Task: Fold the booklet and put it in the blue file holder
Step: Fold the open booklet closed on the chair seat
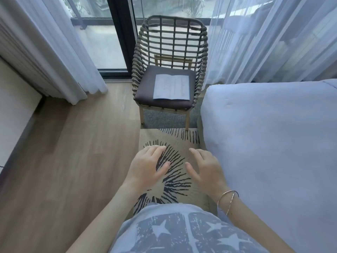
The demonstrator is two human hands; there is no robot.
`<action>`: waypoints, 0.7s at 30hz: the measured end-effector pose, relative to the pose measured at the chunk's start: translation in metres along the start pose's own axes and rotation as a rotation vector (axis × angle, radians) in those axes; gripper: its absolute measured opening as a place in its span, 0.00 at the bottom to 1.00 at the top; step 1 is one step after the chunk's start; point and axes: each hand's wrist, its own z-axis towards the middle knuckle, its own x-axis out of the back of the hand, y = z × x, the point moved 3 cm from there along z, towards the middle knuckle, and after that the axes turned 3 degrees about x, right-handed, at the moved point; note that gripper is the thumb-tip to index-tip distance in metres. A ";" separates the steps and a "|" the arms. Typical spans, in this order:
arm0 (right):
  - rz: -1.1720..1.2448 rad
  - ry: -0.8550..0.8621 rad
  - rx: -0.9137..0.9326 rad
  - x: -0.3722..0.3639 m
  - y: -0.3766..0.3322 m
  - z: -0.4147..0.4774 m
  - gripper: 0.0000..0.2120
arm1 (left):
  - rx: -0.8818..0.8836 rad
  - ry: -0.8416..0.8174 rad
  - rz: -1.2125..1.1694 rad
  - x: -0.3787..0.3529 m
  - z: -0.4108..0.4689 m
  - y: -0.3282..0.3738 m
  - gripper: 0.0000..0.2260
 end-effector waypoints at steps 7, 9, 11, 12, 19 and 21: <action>0.037 0.066 -0.027 0.012 0.014 0.016 0.24 | 0.000 0.020 -0.021 -0.005 0.020 0.008 0.22; 0.049 0.045 -0.033 0.008 0.021 0.016 0.24 | 0.016 0.009 -0.021 -0.013 0.022 0.007 0.22; 0.058 -0.002 -0.044 0.000 0.029 0.014 0.24 | 0.048 -0.020 -0.019 -0.024 0.023 0.006 0.23; 0.065 -0.024 -0.047 -0.004 0.033 0.014 0.23 | 0.067 -0.032 -0.022 -0.030 0.023 0.006 0.23; 0.089 -0.077 -0.041 -0.009 0.055 0.036 0.21 | 0.167 -0.048 -0.043 -0.045 0.042 0.002 0.22; 0.092 -0.060 -0.033 -0.005 0.059 0.055 0.21 | 0.168 -0.029 -0.044 -0.039 0.061 -0.002 0.22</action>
